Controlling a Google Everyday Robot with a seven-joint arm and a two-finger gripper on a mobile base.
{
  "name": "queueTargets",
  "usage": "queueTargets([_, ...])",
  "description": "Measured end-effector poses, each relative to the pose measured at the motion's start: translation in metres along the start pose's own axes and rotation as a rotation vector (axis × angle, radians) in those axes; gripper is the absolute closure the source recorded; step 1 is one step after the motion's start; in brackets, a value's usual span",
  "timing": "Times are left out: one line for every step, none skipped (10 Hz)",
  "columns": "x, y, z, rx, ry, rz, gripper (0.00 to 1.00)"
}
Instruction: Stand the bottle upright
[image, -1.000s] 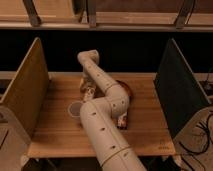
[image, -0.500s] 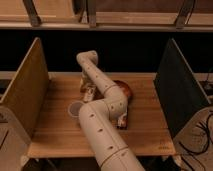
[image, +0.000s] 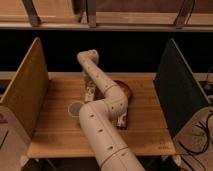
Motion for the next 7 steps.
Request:
queueTargets([-0.002, 0.0, -0.001, -0.005, -0.009, -0.003, 0.99])
queueTargets([-0.008, 0.0, -0.004, -0.012, -0.032, -0.012, 1.0])
queueTargets([-0.018, 0.002, -0.015, -0.022, -0.072, -0.027, 1.0])
queueTargets([-0.027, 0.0, -0.027, -0.031, -0.11, -0.039, 1.0])
queueTargets([-0.044, -0.001, -0.051, -0.052, -0.182, -0.063, 1.0])
queueTargets([-0.055, -0.003, -0.069, -0.068, -0.235, -0.081, 1.0])
queueTargets([-0.062, -0.005, -0.086, -0.084, -0.272, -0.099, 1.0])
